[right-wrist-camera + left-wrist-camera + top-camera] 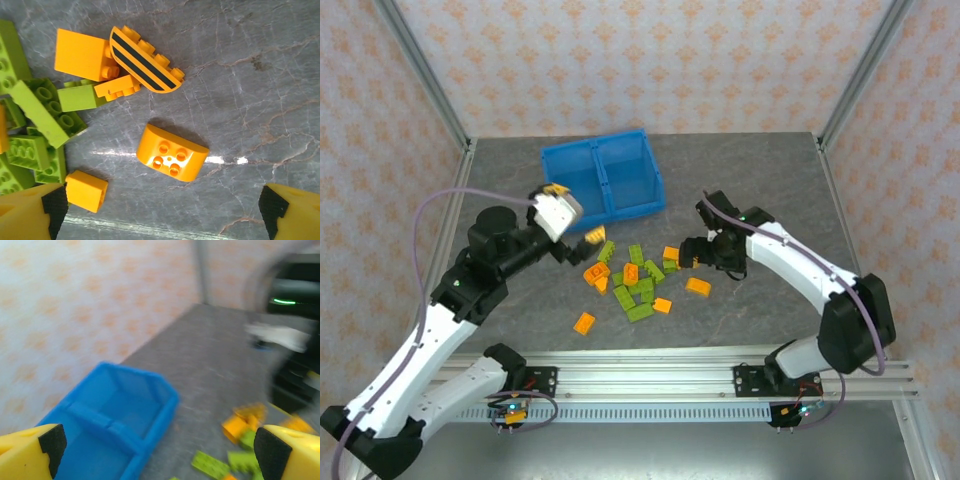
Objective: Sort the legos into containers by color
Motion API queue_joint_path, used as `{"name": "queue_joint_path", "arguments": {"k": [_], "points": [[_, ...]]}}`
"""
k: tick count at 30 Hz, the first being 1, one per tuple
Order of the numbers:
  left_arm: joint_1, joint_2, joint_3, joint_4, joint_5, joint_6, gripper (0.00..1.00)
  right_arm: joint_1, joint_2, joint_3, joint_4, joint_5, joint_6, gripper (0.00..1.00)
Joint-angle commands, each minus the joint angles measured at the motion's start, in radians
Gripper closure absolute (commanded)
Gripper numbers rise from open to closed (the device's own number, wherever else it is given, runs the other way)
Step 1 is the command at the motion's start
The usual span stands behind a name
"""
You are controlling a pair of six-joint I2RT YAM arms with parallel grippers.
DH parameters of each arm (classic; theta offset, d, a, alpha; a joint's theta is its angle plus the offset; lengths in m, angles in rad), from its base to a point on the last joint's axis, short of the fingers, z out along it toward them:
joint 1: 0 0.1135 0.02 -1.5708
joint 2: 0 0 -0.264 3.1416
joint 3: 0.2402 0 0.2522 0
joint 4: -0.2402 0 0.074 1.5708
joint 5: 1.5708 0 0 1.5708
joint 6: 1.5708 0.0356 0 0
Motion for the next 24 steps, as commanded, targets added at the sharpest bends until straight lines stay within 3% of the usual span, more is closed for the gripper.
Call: {"name": "queue_joint_path", "arguments": {"k": [1,5,9,15,24], "points": [[-0.051,0.009,0.031,-0.419,0.168,0.399,0.00,0.005,0.078,0.065,-0.020,0.049,-0.128,0.02],[-0.057,0.010,-0.036,-0.409,0.172,0.545,0.00,0.005,0.174,0.109,-0.020,0.121,-0.260,0.09],[-0.058,0.060,-0.099,-0.308,0.187,0.583,0.00,0.005,0.262,0.141,-0.013,0.198,-0.356,0.19],[-0.058,0.140,-0.165,-0.245,0.164,0.613,0.00,0.005,0.384,0.192,-0.016,0.162,-0.425,0.37],[-0.058,0.075,-0.305,-0.096,0.055,0.608,0.00,0.005,0.462,0.236,0.036,0.090,-0.459,0.56]]}}
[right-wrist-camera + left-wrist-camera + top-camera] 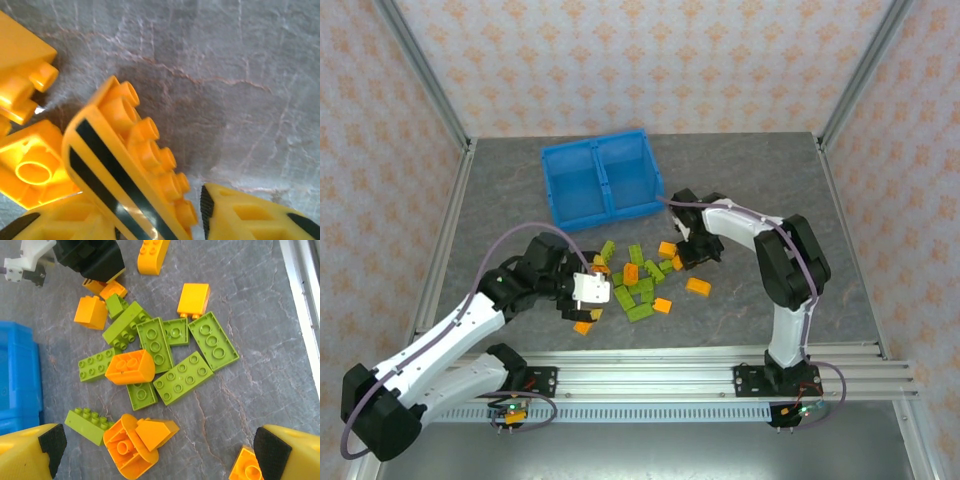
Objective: Sort the legos into containers by color
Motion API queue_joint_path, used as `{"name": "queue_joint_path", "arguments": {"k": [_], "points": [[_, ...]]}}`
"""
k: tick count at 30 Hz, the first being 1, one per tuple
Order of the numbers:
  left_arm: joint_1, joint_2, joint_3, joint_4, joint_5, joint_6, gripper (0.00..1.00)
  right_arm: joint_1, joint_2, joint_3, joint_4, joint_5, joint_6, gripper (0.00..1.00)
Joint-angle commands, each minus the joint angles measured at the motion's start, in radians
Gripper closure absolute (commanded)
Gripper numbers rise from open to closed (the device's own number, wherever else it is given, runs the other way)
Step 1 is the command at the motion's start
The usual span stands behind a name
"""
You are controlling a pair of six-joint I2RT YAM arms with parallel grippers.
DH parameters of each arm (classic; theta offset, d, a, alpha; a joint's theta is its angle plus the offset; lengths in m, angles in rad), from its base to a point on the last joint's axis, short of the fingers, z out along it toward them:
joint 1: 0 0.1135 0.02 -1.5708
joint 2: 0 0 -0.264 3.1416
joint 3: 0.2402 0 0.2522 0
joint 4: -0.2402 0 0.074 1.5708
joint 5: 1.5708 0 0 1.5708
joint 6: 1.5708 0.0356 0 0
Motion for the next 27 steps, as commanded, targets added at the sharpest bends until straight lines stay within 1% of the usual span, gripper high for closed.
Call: {"name": "queue_joint_path", "arguments": {"k": [1,7,9,11,16,20,22,24,25,27], "points": [[-0.007,-0.028,-0.016,0.090,-0.068,0.018,0.00,0.006,0.011,0.032,0.021,-0.021,-0.031,0.58],[-0.006,-0.030,-0.020,0.108,-0.062,0.015,0.00,0.005,-0.025,0.025,0.042,-0.006,-0.034,0.71],[-0.006,-0.037,-0.020,0.117,-0.058,0.007,0.00,0.005,-0.075,0.011,0.062,-0.001,-0.016,0.76],[-0.007,-0.054,-0.025,0.128,-0.055,0.002,0.00,0.005,-0.141,-0.005,0.087,0.000,0.009,0.80],[-0.004,-0.113,-0.052,0.201,-0.071,-0.041,0.00,0.033,-0.358,-0.012,0.157,-0.054,0.095,0.80],[0.023,-0.153,-0.068,0.317,-0.102,-0.159,0.00,0.076,-0.488,-0.012,0.305,-0.108,0.205,0.80],[0.051,-0.157,-0.067,0.360,-0.106,-0.219,0.00,0.100,-0.498,-0.011,0.408,-0.123,0.258,0.79],[0.077,-0.149,-0.060,0.391,-0.108,-0.273,0.00,0.116,-0.464,0.008,0.505,-0.130,0.293,0.79],[0.086,-0.144,-0.054,0.394,-0.114,-0.293,0.00,0.116,-0.430,0.032,0.527,-0.127,0.306,0.79],[0.095,-0.139,-0.038,0.394,-0.135,-0.330,0.00,0.117,-0.322,0.134,0.509,-0.118,0.314,0.79]]}}
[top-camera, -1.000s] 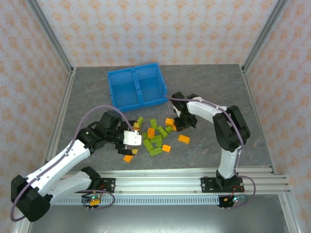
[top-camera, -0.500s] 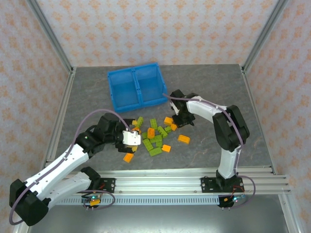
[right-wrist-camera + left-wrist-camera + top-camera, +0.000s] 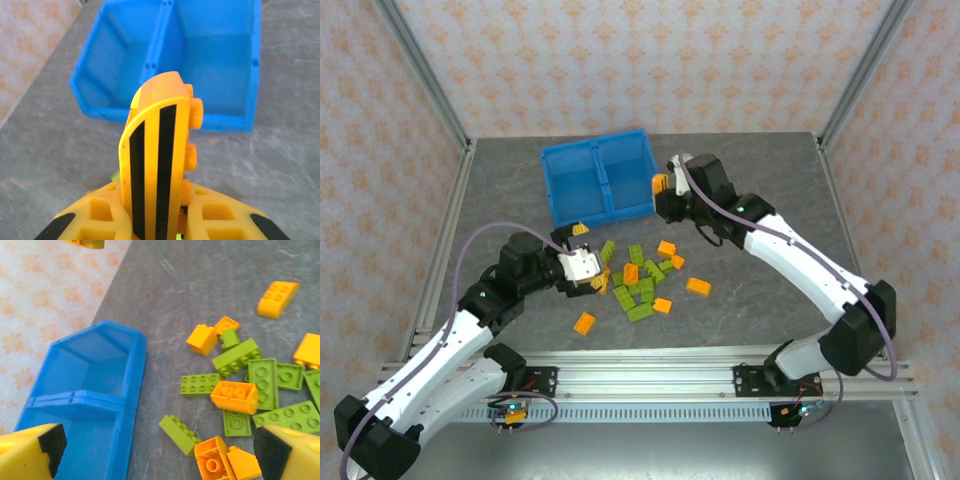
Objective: Sort the legos into containers by color
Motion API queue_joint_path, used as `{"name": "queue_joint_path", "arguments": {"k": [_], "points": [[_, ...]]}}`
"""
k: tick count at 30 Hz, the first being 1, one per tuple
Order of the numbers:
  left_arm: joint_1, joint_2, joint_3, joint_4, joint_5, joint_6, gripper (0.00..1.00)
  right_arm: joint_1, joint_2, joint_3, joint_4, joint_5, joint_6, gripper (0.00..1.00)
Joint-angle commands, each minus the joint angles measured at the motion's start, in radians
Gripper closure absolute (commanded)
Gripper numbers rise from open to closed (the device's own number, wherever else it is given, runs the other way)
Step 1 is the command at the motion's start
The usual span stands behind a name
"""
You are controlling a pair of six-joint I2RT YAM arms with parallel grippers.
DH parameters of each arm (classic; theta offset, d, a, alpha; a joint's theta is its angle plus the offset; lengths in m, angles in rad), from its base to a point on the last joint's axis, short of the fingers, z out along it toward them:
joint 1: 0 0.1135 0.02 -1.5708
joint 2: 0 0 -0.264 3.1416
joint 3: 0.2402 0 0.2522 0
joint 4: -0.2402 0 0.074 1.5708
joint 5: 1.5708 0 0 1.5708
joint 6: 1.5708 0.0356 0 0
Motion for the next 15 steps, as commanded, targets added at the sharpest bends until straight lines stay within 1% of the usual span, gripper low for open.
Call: {"name": "queue_joint_path", "arguments": {"k": [1,4,9,12,15], "points": [[0.017,0.003,0.027,0.070,-0.051,-0.119,0.00,-0.001,0.179,0.137,0.078,-0.001,0.071,0.79],[0.020,-0.005,0.024,0.070,-0.086,-0.128,0.00,0.000,0.362,0.308,0.026,0.015,0.078,0.79],[0.020,-0.006,0.011,0.057,-0.123,-0.112,0.00,-0.004,0.649,0.583,-0.065,0.162,0.066,0.80],[0.021,0.004,0.015,0.040,-0.118,-0.096,0.00,-0.008,0.815,0.768,-0.150,0.172,0.071,0.79],[0.020,0.014,0.026,0.024,-0.110,-0.098,0.00,-0.010,0.940,0.911,-0.208,0.150,0.085,0.79]]}}
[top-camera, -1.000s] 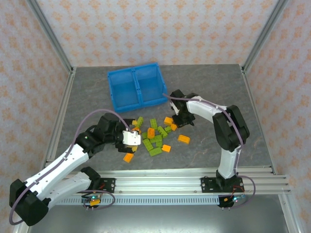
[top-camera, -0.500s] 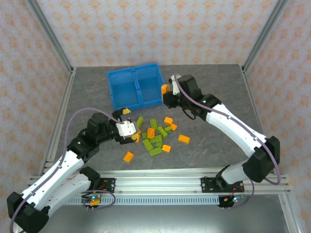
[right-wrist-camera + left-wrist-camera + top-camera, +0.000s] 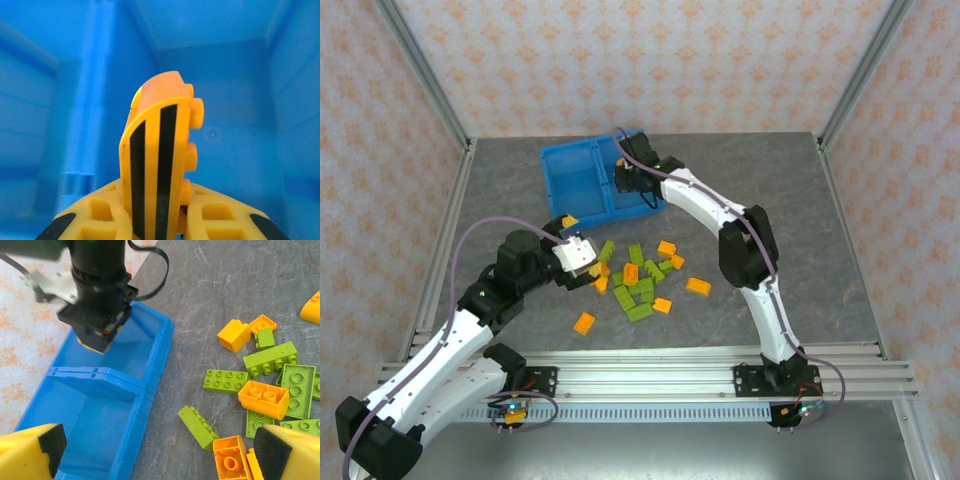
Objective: Sort the legos into containers by color
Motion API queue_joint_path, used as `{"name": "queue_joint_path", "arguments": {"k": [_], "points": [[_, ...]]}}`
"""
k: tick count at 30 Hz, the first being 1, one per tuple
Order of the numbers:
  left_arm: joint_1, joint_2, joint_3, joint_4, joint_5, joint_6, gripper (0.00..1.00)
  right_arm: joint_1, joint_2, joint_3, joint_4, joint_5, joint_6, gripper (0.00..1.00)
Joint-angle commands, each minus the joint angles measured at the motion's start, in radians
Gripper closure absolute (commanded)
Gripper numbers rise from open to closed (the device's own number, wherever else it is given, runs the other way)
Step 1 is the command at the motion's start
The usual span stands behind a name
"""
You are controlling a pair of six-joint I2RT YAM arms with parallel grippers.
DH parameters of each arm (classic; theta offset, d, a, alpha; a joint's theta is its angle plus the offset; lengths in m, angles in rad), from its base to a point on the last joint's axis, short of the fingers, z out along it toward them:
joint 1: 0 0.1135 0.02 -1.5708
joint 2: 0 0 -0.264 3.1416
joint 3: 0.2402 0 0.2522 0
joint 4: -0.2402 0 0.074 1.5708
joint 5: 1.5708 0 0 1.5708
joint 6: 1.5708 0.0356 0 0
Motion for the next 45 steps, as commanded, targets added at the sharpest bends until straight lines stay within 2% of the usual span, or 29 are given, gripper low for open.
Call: {"name": "queue_joint_path", "arguments": {"k": [1,4,8,12,18,22,28,30,32,36,38,43,45], "points": [[0.007,0.011,0.026,-0.006,-0.014,-0.006,0.00,-0.007,0.140,0.227,-0.131,0.030,0.028,0.78],[0.007,0.010,0.025,-0.008,-0.012,-0.002,0.00,-0.017,0.201,0.304,-0.165,0.029,0.058,0.74],[0.007,0.010,0.022,-0.009,-0.008,0.000,0.00,-0.042,0.212,0.321,-0.168,-0.045,0.104,0.67],[0.008,0.014,0.022,-0.004,-0.006,0.001,0.00,-0.042,0.164,0.337,-0.187,-0.072,0.097,0.58],[0.006,0.017,0.023,-0.009,-0.008,-0.002,0.00,-0.039,0.022,0.309,-0.220,-0.080,0.083,0.57],[0.007,0.013,0.025,-0.014,-0.009,-0.003,0.00,-0.025,-0.182,0.104,-0.175,-0.057,0.053,0.57],[0.005,0.020,0.032,-0.023,0.017,-0.003,0.00,-0.006,-0.595,-0.462,-0.013,0.022,0.065,0.55],[0.002,0.025,0.037,-0.027,0.028,0.001,0.00,-0.005,-0.707,-0.632,0.005,0.060,0.115,0.54],[0.002,0.028,0.038,-0.025,0.037,0.001,0.00,-0.005,-0.770,-0.731,-0.015,0.064,0.197,0.53],[0.002,0.044,0.041,-0.019,0.052,0.005,0.00,0.005,-0.783,-0.854,-0.024,-0.013,0.406,0.41],[0.002,0.055,0.047,-0.028,0.057,0.010,0.00,0.014,-0.750,-0.888,0.001,-0.028,0.457,0.36],[-0.003,0.055,0.040,-0.036,0.063,0.028,0.00,0.016,-0.614,-0.843,-0.006,-0.050,0.469,0.21],[-0.009,0.053,0.039,-0.058,0.068,0.056,0.00,0.016,-0.561,-0.814,-0.012,-0.046,0.459,0.18]]}}
